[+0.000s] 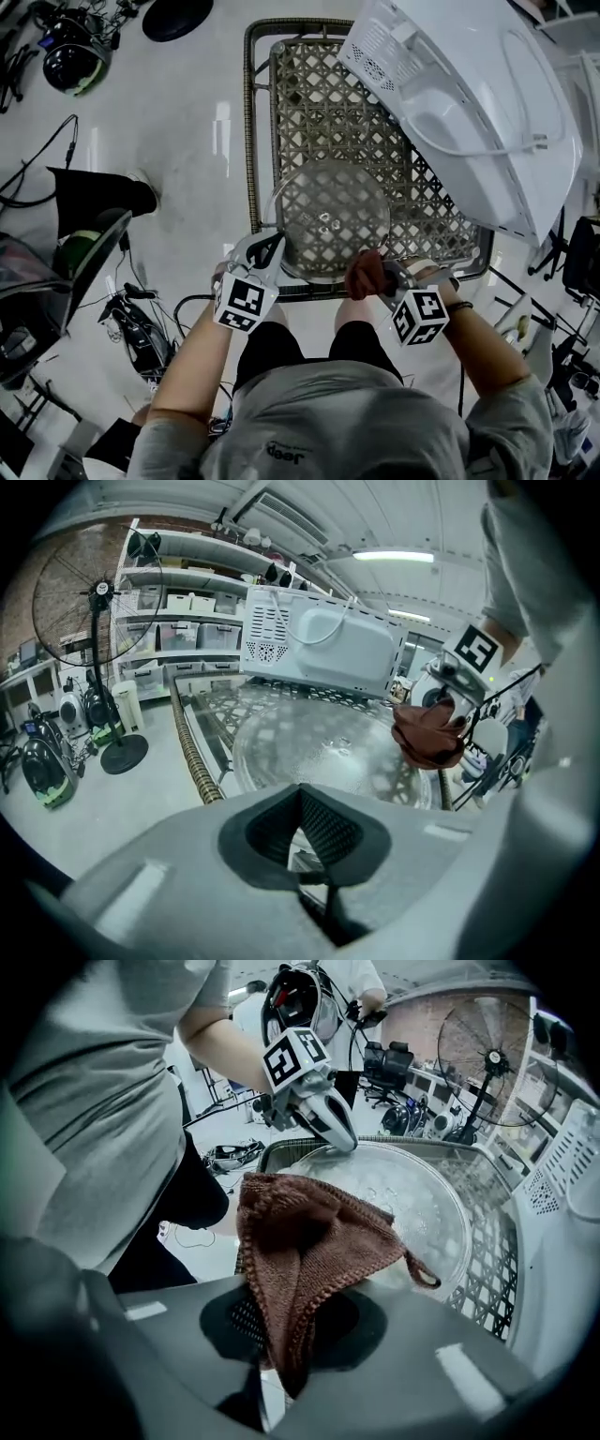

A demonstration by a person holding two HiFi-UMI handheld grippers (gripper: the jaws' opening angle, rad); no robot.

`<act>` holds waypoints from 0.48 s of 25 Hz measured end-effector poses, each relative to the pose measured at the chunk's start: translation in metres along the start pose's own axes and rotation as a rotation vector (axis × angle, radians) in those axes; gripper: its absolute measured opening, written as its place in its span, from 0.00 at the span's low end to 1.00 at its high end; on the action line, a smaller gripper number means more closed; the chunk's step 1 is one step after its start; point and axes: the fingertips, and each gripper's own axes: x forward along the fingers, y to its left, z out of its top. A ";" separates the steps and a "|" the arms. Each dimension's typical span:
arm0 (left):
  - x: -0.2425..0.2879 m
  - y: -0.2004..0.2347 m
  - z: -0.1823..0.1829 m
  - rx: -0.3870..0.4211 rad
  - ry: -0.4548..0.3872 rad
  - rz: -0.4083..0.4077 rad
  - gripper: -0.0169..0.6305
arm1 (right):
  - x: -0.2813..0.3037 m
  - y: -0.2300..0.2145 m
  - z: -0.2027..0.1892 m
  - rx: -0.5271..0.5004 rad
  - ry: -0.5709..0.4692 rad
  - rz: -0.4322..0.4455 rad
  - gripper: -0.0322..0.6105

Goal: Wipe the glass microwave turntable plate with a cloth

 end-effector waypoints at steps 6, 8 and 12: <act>0.007 0.004 0.001 0.003 0.058 0.008 0.03 | -0.012 -0.012 0.016 0.079 -0.084 -0.074 0.15; 0.009 0.005 0.001 0.017 0.079 0.012 0.03 | -0.018 -0.017 0.021 0.118 -0.107 -0.119 0.15; 0.011 0.005 -0.001 0.007 0.127 0.004 0.03 | -0.037 -0.021 0.029 0.201 -0.147 -0.188 0.15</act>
